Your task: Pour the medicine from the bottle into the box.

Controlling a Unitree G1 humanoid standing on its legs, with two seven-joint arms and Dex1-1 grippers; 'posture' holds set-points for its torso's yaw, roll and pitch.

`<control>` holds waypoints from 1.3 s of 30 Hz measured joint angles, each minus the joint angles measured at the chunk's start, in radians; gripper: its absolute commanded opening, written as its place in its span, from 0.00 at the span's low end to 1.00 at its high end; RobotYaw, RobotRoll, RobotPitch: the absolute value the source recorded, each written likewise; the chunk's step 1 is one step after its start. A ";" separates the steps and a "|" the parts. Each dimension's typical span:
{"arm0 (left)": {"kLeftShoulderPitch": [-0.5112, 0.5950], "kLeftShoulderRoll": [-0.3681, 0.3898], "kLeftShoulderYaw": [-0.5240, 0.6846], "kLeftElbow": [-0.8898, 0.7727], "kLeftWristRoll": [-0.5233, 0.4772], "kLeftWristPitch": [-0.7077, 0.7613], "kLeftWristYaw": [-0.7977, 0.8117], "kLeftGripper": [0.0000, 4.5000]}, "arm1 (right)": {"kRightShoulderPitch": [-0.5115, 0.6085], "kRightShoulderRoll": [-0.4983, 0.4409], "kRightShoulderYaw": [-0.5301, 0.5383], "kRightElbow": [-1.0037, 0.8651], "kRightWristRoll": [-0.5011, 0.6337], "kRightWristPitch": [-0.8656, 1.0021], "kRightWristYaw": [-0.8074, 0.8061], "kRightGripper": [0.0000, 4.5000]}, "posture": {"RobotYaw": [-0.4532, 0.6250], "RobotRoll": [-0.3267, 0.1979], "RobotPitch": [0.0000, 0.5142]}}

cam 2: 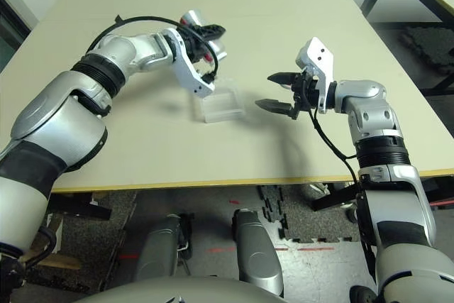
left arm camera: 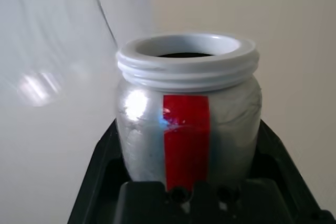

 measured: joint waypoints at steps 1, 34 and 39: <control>0.011 -0.007 0.080 0.000 -0.087 0.034 -0.084 0.58 | 0.000 -0.001 0.001 0.000 -0.001 -0.002 0.002 1.00 | 0.31 0.62 0.26; 0.446 -0.036 0.662 -0.257 -0.768 0.392 -0.346 0.58 | -0.021 -0.009 0.041 0.050 -0.034 -0.076 0.040 1.00 | 0.32 0.62 0.25; 0.458 -0.049 0.690 -0.235 -0.798 0.356 -0.337 0.58 | -0.022 -0.013 0.041 0.050 -0.036 -0.076 0.040 1.00 | 0.32 0.62 0.26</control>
